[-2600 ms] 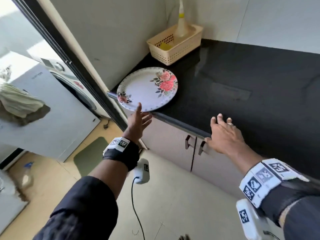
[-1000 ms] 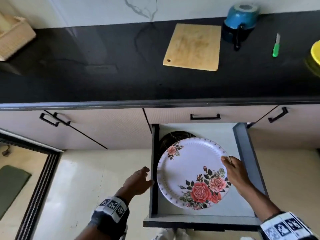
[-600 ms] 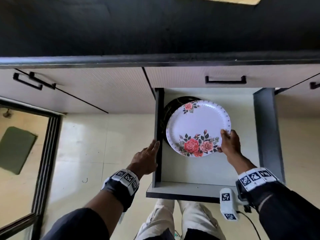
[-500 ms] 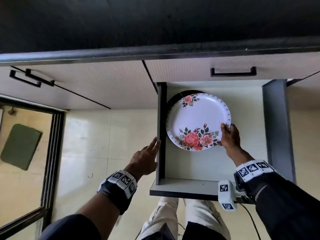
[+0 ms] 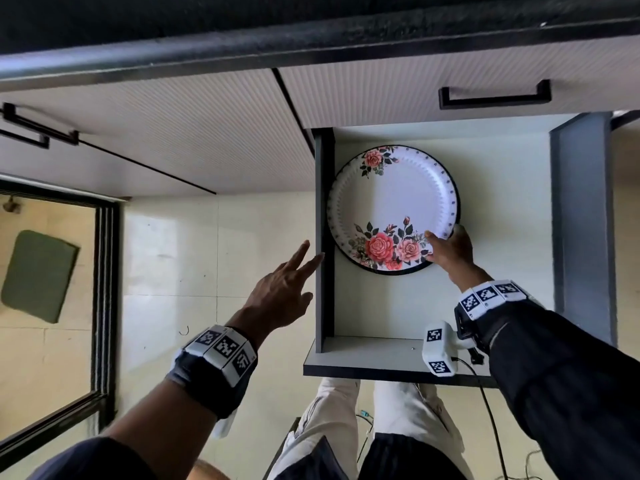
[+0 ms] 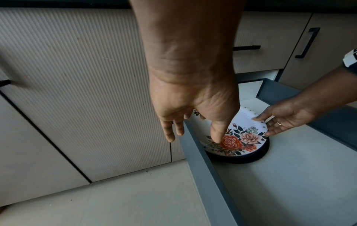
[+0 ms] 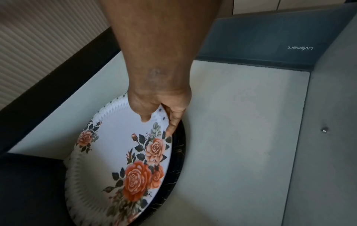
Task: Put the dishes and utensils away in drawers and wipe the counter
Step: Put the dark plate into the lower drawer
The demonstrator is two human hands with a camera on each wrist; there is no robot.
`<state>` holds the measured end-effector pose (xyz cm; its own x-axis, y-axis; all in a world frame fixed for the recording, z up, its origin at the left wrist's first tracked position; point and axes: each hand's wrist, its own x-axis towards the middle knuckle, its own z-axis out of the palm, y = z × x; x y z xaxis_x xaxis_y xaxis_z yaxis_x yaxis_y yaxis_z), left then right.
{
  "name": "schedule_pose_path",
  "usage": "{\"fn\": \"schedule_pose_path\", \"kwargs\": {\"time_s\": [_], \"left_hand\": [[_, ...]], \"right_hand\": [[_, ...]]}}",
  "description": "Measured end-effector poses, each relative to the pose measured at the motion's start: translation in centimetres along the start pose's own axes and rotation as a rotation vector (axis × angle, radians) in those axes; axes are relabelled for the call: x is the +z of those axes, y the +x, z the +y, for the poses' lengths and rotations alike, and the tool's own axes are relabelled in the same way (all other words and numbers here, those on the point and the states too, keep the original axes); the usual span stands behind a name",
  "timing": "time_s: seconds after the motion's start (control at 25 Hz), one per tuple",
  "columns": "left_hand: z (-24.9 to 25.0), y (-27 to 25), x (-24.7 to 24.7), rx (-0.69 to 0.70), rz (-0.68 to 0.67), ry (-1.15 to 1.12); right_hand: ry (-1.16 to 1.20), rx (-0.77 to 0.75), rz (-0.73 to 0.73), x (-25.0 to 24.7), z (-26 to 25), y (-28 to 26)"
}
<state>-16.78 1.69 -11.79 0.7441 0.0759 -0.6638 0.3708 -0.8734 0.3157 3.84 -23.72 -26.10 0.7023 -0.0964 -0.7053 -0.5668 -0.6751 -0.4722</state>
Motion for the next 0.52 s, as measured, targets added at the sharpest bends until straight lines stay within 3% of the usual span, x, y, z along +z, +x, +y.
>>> {"fn": "schedule_pose_path", "kwargs": {"time_s": [0.12, 0.28, 0.52], "left_hand": [[0.7, 0.0, -0.2, 0.028, 0.018, -0.016], [1.8, -1.0, -1.4, 0.074, 0.064, -0.041], [8.9, -0.1, -9.4, 0.285, 0.294, -0.009]], "right_hand": [[-0.221, -0.089, 0.011, 0.3, -1.1, 0.1], [-0.232, -0.17, -0.016, -1.2, -3.3, -2.6], [-0.038, -0.471, 0.119, -13.8, -9.0, -10.2]]}}
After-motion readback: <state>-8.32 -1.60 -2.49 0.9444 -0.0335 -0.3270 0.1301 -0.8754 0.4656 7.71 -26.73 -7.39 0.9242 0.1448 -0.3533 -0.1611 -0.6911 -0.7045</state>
